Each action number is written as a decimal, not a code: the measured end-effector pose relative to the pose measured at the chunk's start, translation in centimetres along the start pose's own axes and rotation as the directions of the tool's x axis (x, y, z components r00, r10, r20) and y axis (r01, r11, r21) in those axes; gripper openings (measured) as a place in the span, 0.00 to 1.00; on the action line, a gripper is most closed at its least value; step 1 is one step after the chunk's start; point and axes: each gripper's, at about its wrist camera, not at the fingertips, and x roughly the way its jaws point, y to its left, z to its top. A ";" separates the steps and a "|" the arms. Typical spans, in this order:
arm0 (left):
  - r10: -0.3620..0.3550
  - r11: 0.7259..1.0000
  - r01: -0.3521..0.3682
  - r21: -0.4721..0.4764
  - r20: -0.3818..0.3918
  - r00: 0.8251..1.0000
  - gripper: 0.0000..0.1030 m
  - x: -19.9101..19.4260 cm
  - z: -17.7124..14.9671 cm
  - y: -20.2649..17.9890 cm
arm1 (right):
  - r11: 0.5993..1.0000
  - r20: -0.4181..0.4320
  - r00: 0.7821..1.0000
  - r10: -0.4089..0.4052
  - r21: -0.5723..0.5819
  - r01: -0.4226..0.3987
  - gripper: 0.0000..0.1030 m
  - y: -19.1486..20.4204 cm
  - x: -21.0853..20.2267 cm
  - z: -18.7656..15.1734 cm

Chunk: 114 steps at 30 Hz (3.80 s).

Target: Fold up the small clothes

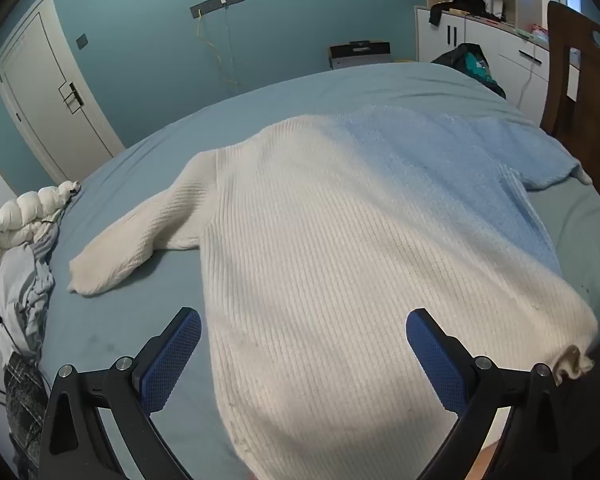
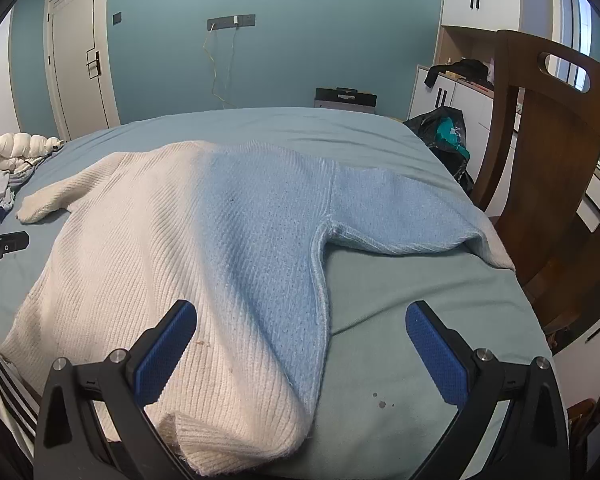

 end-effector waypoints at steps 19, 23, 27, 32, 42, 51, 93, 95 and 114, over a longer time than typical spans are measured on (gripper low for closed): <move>0.000 1.000 0.000 0.000 0.011 1.000 1.00 0.1 -0.6 -0.3 | 1.000 0.009 1.000 -0.006 -0.005 0.006 0.99 -0.3 -0.1 -0.1; -0.001 1.000 0.001 0.001 0.010 1.000 1.00 0.0 -0.3 0.0 | 1.000 0.008 1.000 -0.006 -0.005 0.006 0.99 -0.3 -0.1 -0.1; 0.001 1.000 -0.001 0.001 0.010 1.000 1.00 0.2 -0.2 0.0 | 1.000 0.008 1.000 -0.005 -0.005 0.005 0.99 -0.3 -0.1 -0.1; 0.005 1.000 -0.005 0.004 0.004 1.000 1.00 0.2 -0.3 0.0 | 1.000 0.008 1.000 -0.006 -0.006 0.006 0.99 -0.3 -0.1 -0.1; -0.001 1.000 0.001 0.005 0.013 1.000 1.00 -0.1 -0.4 -0.2 | 1.000 0.018 1.000 -0.006 -0.021 0.006 0.99 -0.1 -0.6 -0.1; -0.032 0.999 0.034 -0.037 0.049 0.998 1.00 -1.5 -0.2 1.0 | 0.998 0.030 1.000 0.007 -0.068 -0.005 0.99 1.4 -1.0 0.0; 0.111 0.438 -0.412 -0.799 -0.407 0.907 0.10 24.4 7.7 38.7 | 0.994 -0.139 0.990 -0.009 -0.108 -0.006 0.99 4.0 4.0 1.1; 0.179 0.450 -0.417 -0.789 -0.378 0.908 0.09 21.3 11.6 36.3 | 0.995 -0.120 0.993 0.004 -0.095 -0.015 0.99 3.9 3.7 1.2; 0.259 0.818 -0.251 -0.517 -0.059 0.964 0.08 5.0 31.4 24.9 | 0.986 0.065 0.987 0.146 0.066 -0.150 0.99 0.4 1.1 1.4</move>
